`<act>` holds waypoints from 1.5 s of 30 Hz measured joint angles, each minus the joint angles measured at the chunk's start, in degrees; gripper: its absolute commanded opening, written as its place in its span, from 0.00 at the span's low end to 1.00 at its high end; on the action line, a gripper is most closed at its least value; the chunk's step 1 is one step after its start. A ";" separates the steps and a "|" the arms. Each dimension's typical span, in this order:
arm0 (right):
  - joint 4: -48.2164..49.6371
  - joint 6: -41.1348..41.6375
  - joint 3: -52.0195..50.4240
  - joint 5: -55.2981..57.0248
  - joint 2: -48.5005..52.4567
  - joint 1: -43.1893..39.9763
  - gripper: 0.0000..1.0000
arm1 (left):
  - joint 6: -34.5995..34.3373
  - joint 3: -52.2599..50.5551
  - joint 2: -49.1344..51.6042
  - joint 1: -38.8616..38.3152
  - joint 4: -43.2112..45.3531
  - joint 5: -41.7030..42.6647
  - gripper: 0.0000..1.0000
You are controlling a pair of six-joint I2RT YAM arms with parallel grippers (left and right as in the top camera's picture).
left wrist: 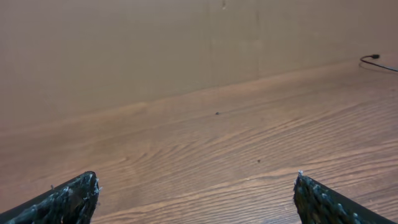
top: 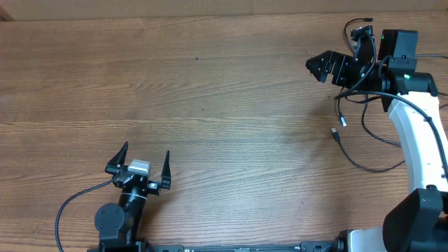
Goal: Untangle cables
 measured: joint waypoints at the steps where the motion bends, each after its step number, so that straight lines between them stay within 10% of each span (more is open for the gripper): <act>1: 0.00 0.00 0.00 -0.02 0.00 0.00 1.00 | -0.26 0.00 0.00 0.00 0.00 -0.48 1.00; 45: 0.02 0.02 0.00 0.00 0.00 0.00 1.00 | -6.08 0.00 0.00 -3.74 -0.76 -8.61 1.00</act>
